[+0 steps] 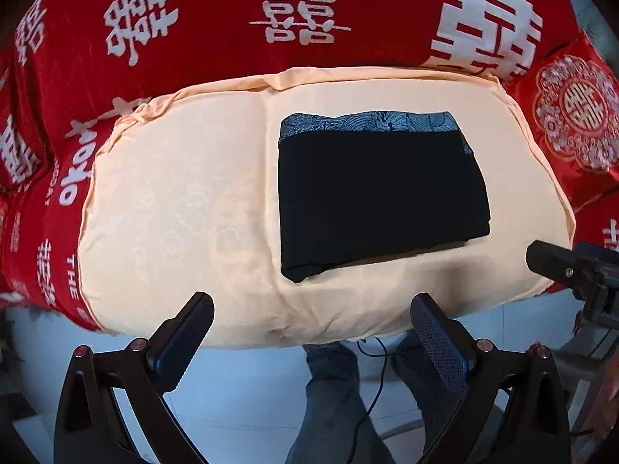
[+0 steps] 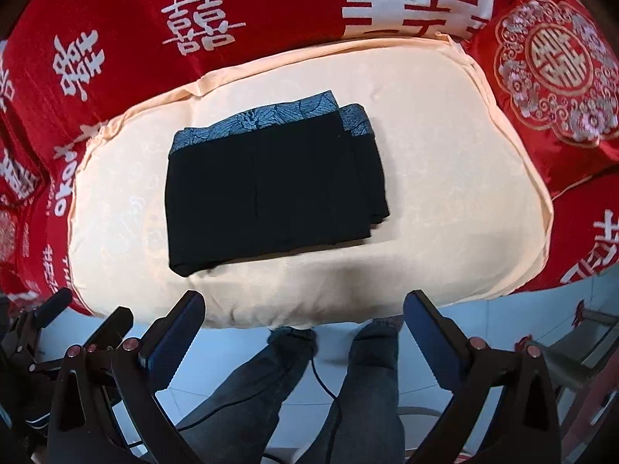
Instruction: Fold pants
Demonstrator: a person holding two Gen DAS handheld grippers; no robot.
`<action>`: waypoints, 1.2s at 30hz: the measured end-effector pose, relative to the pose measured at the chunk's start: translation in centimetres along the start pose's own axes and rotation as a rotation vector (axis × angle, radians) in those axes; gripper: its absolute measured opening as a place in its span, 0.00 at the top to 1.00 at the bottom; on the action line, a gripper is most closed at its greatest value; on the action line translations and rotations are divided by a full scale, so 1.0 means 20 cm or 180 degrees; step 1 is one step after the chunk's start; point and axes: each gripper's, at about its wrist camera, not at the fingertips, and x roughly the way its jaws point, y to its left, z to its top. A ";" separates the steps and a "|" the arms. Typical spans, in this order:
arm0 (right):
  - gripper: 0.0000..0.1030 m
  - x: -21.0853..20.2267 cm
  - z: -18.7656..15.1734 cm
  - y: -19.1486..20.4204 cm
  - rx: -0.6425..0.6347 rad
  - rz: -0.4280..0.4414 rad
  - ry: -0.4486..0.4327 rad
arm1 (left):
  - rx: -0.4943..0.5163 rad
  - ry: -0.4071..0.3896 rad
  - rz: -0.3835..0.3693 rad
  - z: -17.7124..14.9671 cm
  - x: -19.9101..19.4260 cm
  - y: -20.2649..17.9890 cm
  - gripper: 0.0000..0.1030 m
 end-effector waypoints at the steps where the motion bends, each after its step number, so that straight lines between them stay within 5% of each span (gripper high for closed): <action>1: 0.01 0.00 0.00 -0.01 -0.0012 -0.0007 -0.0007 | -0.0016 0.0009 -0.0009 0.00 0.00 -0.01 0.01; 36: 0.01 -0.01 0.10 -0.03 -0.0345 -0.0040 0.0034 | -0.0045 0.0104 0.0202 0.07 -0.01 -0.14 0.01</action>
